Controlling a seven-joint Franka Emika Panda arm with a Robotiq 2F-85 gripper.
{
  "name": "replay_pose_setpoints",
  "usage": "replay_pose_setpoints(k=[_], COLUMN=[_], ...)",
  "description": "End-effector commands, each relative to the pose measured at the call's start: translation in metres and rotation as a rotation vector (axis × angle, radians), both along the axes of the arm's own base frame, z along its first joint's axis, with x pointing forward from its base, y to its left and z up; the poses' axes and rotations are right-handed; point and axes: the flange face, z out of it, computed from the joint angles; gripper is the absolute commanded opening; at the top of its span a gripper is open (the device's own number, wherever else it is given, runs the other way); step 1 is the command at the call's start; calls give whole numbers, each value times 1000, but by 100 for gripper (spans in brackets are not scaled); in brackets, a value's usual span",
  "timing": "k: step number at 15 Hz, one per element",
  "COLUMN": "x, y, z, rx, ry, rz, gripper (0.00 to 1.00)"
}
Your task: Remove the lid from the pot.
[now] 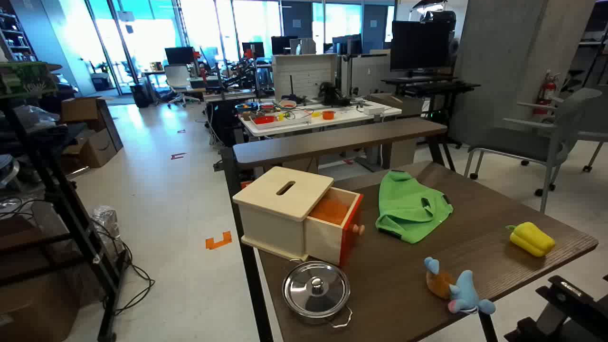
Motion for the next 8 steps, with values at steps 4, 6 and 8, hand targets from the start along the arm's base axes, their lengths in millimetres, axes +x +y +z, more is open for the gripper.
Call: replay_pose_setpoints(k=[4, 6, 8], x=[0, 9, 18], y=[0, 13, 29], z=[2, -14, -38], rx=[0, 12, 19], ry=[-1, -7, -1], rz=[0, 65, 133], gripper=[100, 100, 100])
